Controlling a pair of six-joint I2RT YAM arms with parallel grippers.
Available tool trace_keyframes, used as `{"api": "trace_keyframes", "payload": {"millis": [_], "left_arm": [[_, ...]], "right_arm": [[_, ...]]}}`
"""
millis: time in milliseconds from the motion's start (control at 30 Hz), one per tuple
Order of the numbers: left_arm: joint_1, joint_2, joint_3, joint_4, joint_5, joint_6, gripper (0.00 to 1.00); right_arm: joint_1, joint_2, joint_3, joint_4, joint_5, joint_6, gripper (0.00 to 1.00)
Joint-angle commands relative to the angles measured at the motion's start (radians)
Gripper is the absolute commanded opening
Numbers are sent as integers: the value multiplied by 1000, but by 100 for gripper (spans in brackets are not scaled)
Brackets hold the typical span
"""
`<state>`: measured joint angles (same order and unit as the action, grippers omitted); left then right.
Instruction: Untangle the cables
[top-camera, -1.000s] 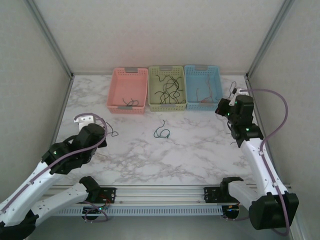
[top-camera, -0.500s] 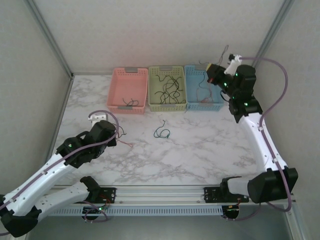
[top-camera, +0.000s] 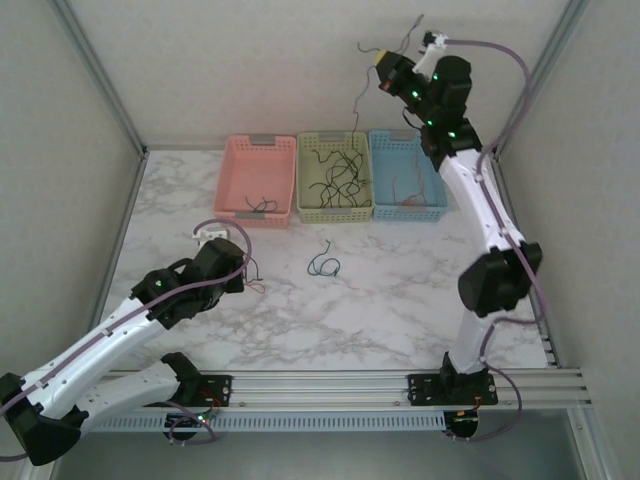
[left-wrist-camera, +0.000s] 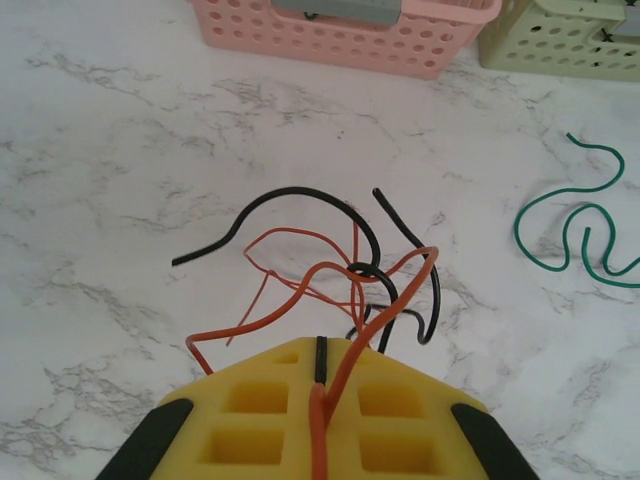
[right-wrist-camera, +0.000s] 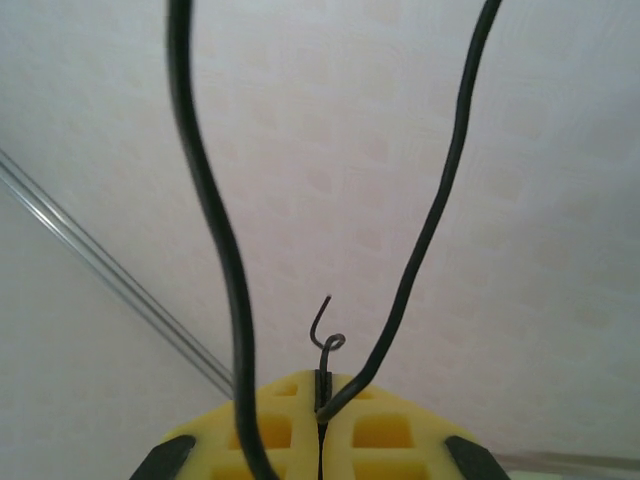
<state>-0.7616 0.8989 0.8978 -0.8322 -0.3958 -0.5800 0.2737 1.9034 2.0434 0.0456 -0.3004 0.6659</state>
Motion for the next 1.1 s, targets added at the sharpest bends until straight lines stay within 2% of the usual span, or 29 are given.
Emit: {"api": "trace_keyframes", "payload": {"millis": [0, 300, 533, 733, 800, 1067], "left_arm": [[8, -7, -5, 18, 34, 15, 0], [8, -14, -19, 30, 77, 23, 0], [8, -28, -25, 31, 75, 22, 0], [9, -26, -25, 33, 82, 22, 0], [9, -28, -25, 35, 84, 22, 0], [8, -39, -23, 42, 107, 23, 0]], "right_arm": [[18, 122, 82, -73, -31, 28, 0], [62, 277, 40, -117, -34, -25, 0], [96, 302, -2, -147, -23, -82, 0], [116, 330, 101, -225, -15, -133, 1], [119, 339, 123, -242, -3, -146, 7], [128, 379, 163, -363, 60, -191, 41]]}}
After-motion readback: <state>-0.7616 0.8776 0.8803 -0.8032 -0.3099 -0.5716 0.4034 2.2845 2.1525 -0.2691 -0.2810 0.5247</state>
